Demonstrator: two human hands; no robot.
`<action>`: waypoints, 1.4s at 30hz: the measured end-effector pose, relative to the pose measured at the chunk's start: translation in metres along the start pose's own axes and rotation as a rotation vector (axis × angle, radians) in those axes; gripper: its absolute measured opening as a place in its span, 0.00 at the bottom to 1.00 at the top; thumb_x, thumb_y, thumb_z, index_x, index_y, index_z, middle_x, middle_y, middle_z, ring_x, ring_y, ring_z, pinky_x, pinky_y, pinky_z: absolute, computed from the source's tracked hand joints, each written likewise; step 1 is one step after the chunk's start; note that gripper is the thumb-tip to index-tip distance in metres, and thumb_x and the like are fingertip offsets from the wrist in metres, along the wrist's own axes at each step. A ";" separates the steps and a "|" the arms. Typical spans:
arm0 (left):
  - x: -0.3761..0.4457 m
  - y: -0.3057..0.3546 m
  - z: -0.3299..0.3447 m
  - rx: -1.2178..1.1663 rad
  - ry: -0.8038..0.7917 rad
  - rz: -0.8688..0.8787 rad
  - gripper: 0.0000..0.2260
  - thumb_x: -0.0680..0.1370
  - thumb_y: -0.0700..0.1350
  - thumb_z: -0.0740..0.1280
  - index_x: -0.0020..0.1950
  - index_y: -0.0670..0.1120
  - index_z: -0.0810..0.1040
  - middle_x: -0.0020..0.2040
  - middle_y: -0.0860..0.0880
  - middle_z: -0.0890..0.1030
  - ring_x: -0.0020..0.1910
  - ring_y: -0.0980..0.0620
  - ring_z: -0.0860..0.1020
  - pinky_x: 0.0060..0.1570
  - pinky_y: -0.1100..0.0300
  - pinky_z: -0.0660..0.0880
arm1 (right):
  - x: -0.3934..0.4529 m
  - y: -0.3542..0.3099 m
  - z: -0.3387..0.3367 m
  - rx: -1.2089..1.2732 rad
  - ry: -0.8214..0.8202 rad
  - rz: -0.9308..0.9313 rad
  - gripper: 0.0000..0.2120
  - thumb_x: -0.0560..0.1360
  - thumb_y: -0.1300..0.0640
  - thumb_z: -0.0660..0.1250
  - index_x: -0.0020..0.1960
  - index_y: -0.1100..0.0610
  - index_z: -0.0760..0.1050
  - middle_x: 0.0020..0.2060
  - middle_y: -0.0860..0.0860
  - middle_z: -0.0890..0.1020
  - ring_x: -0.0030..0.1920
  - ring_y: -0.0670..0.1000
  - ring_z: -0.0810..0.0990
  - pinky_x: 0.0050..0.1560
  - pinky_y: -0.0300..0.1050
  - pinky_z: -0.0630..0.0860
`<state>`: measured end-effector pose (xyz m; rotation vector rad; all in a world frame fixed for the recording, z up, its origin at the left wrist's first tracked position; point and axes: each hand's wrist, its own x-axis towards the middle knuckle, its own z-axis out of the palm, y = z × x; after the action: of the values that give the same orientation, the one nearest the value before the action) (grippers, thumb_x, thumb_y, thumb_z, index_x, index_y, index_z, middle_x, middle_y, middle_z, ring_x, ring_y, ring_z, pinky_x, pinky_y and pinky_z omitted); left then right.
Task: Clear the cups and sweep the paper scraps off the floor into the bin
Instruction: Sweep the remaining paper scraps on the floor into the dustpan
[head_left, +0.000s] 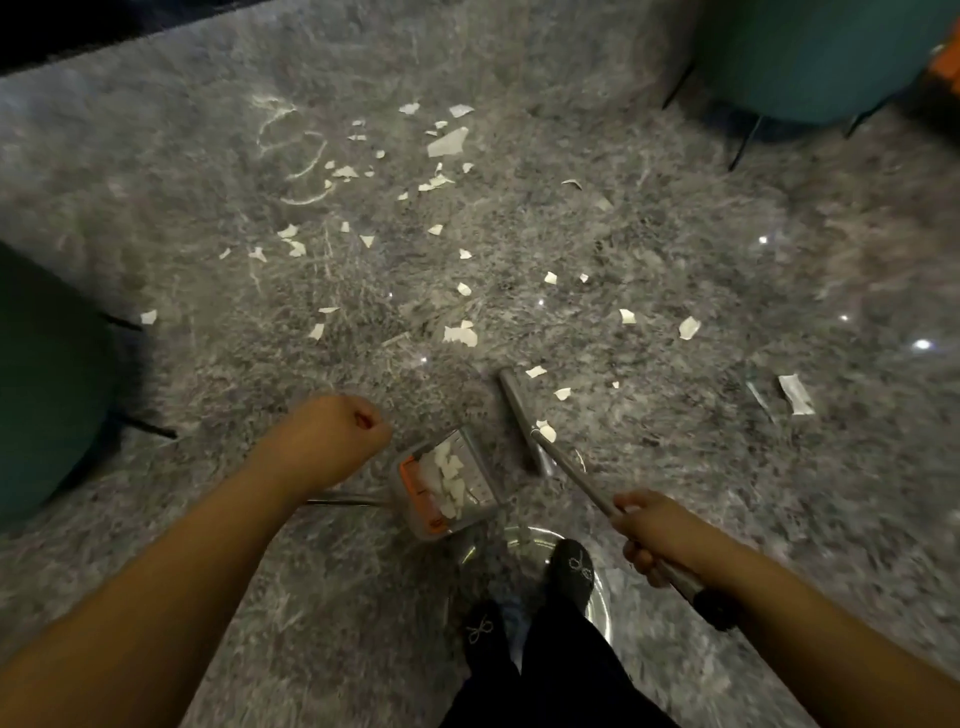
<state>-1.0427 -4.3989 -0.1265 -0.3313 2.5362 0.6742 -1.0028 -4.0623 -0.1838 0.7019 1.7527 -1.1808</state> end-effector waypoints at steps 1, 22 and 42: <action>0.003 0.008 0.002 0.012 -0.011 0.012 0.12 0.78 0.49 0.66 0.36 0.46 0.80 0.29 0.48 0.77 0.31 0.50 0.75 0.34 0.58 0.71 | -0.002 0.004 -0.006 0.015 0.026 -0.013 0.10 0.79 0.66 0.57 0.46 0.53 0.71 0.27 0.55 0.68 0.18 0.46 0.65 0.18 0.33 0.63; 0.067 0.113 0.034 0.244 -0.007 0.119 0.10 0.78 0.52 0.65 0.40 0.52 0.81 0.33 0.50 0.79 0.35 0.51 0.78 0.38 0.56 0.75 | 0.075 0.053 -0.065 -0.480 0.026 0.082 0.09 0.76 0.65 0.60 0.38 0.58 0.68 0.27 0.52 0.75 0.25 0.48 0.74 0.19 0.34 0.70; 0.066 0.092 0.005 0.017 0.064 0.056 0.10 0.78 0.51 0.64 0.39 0.54 0.80 0.29 0.48 0.81 0.31 0.49 0.79 0.33 0.59 0.73 | 0.008 0.002 -0.077 0.206 0.012 0.068 0.11 0.80 0.67 0.55 0.48 0.54 0.71 0.26 0.54 0.69 0.17 0.45 0.65 0.19 0.33 0.64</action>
<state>-1.1290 -4.3253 -0.1274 -0.2814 2.6191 0.6720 -1.0322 -3.9906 -0.1796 0.8845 1.6186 -1.3243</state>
